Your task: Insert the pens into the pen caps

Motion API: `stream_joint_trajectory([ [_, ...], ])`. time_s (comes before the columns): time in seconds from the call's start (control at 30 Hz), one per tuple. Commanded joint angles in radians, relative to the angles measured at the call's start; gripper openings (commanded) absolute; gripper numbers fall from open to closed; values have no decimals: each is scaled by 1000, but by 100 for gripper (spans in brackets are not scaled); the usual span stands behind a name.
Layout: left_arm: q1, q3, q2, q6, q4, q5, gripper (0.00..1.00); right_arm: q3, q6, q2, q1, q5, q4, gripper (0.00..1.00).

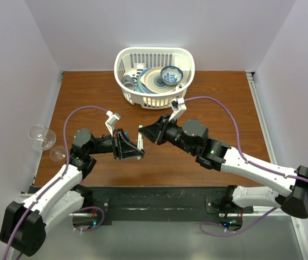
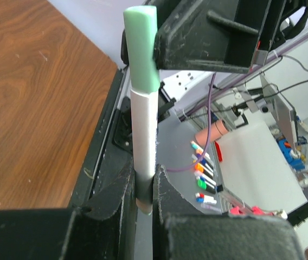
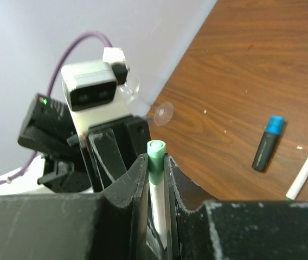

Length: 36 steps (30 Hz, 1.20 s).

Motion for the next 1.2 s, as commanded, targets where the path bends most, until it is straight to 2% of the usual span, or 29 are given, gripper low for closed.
stream_joint_trajectory([
  [0.0, 5, 81, 39, 33, 29, 0, 0, -26, -18, -5, 29, -10, 0, 9],
  [0.2, 6, 144, 62, 132, -69, -42, 0, -77, -13, -36, 40, -10, -16, 9],
  [0.43, 9, 166, 102, 108, 11, -33, 0, -72, -10, -45, 44, -72, -23, 15],
  [0.73, 8, 184, 4, 231, -90, -14, 0, -3, -28, -97, 44, -10, -75, 43],
  [0.9, 8, 175, -40, 279, -147, -2, 0, 53, -80, -94, 43, -61, -75, 57],
  [1.03, 9, 160, -73, 300, -164, 10, 0, 112, -119, -79, 44, -99, -88, 77],
  [1.17, 9, 135, -90, 277, -130, 55, 0, 165, -142, -62, 43, -75, -111, 80],
])
